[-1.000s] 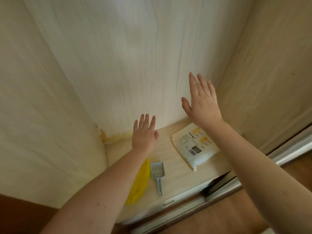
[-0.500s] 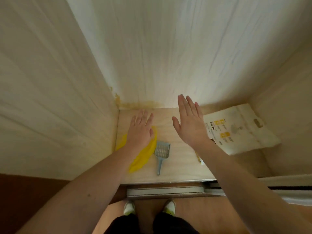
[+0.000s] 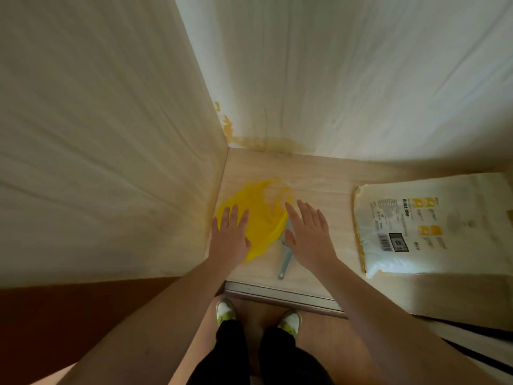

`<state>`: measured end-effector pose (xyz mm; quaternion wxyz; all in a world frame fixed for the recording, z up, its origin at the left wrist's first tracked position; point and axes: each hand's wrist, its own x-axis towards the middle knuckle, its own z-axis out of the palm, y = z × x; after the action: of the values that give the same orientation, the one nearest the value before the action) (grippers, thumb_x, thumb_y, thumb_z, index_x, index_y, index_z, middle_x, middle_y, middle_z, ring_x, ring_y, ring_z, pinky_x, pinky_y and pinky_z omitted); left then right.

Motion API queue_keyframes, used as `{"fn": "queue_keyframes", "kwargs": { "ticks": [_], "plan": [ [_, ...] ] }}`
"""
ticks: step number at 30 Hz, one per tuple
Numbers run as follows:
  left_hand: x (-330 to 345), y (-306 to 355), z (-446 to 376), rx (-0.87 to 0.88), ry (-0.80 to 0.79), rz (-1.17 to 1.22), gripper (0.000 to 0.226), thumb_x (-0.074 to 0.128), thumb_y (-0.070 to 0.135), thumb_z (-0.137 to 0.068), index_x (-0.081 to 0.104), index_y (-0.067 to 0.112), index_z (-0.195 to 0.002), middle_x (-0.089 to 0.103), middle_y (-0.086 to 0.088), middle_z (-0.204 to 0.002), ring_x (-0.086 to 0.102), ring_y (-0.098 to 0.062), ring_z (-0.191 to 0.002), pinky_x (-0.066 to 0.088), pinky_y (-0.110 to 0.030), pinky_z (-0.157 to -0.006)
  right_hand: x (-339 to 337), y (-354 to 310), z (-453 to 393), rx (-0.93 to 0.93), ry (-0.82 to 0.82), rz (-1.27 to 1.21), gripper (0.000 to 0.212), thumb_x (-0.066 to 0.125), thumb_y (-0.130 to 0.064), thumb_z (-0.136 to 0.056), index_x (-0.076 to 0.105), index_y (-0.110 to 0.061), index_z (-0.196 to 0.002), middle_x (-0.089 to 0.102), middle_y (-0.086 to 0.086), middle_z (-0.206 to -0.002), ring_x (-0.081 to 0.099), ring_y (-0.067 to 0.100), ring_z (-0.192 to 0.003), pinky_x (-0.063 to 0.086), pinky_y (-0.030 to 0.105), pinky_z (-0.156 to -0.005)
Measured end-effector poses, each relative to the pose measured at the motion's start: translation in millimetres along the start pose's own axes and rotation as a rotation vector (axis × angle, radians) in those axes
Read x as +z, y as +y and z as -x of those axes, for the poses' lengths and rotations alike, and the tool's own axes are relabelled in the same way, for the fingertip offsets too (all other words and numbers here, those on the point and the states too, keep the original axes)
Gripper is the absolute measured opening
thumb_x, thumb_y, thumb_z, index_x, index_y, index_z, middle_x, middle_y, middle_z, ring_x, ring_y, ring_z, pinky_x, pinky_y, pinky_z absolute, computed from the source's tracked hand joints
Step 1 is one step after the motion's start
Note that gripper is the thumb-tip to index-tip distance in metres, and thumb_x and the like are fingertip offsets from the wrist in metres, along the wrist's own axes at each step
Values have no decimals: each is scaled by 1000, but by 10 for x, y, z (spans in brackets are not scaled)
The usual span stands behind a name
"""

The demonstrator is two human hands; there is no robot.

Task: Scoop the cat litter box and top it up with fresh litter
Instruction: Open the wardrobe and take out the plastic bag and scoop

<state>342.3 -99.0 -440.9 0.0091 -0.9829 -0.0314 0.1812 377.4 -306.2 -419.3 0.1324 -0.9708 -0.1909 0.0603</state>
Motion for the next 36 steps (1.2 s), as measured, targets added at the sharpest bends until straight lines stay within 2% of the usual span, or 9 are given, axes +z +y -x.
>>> {"fn": "queue_keyframes", "kwargs": {
  "ticks": [8, 11, 13, 21, 26, 29, 31, 33, 36],
  "plan": [
    [521, -31, -190, -37, -36, 51, 79, 41, 50, -95, -4, 28, -155, -17, -6, -162, -8, -29, -150, 11, -53, -118, 1078, 52, 224, 85, -217, -60, 72, 72, -27, -74, 44, -13, -139, 57, 13, -129, 56, 32, -118, 46, 45, -98],
    [676, -86, -238, -125, 14, 56, 84, 48, 51, -92, -1, 26, -156, -12, -10, -162, -2, -31, -150, 14, -52, -117, 1287, 55, 343, 268, -210, -126, 47, 64, -30, -82, 52, -11, -123, 58, 7, -110, 60, 28, -99, 49, 40, -82],
    [748, -115, -256, -173, -3, 72, 89, 50, 51, -91, -5, 26, -155, -15, -11, -162, -3, -31, -150, 14, -51, -117, 1363, 51, 391, 435, -250, -205, 39, 55, -38, -90, 49, -12, -118, 57, 6, -108, 59, 26, -98, 48, 39, -81],
    [780, -235, -457, -341, -53, 404, 104, 66, 48, -86, -12, 32, -153, -19, -9, -160, -7, -29, -149, 34, -50, -109, 1737, 8, 346, 894, -368, -547, 55, 55, -50, -89, 41, -9, -122, 59, 14, -118, 60, 35, -105, 49, 40, -83],
    [829, -250, -585, -515, -126, 634, 111, 74, 41, -82, -11, 35, -152, -7, -12, -162, 5, -34, -148, 35, -52, -106, 1894, 30, 298, 1006, -326, -657, 45, 62, -43, -87, 43, -12, -114, 66, 13, -106, 64, 34, -95, 51, 40, -78],
    [945, -319, -647, -608, -173, 690, 117, 78, 38, -79, -12, 33, -152, 16, -11, -160, 26, -33, -143, 37, -52, -107, 1957, 30, 271, 1018, -287, -706, 39, 59, -30, -90, 38, -14, -117, 66, 14, -102, 66, 35, -86, 54, 44, -74],
    [996, -340, -672, -697, -197, 926, 117, 79, 27, -80, -11, 29, -154, 28, -11, -156, 37, -33, -138, 39, -49, -107, 1959, 37, 260, 1018, -287, -732, 36, 56, -22, -92, 37, -12, -121, 63, 13, -101, 65, 36, -84, 54, 45, -71],
    [1000, -338, -675, -812, -223, 1118, 107, 75, 17, -84, -5, 24, -155, 32, -14, -153, 40, -37, -134, 39, -48, -106, 1961, 75, 261, 1020, -283, -764, 38, 54, -19, -93, 39, -9, -126, 63, 11, -101, 64, 35, -84, 53, 44, -70],
    [967, -306, -627, -819, -245, 1120, 77, 64, 12, -90, 21, 18, -153, 40, -18, -148, 46, -38, -127, 43, -46, -102, 1898, 134, 290, 1059, -272, -878, 36, 52, -19, -94, 45, -10, -129, 67, 8, -99, 66, 24, -76, 53, 37, -62]
  ]
}}
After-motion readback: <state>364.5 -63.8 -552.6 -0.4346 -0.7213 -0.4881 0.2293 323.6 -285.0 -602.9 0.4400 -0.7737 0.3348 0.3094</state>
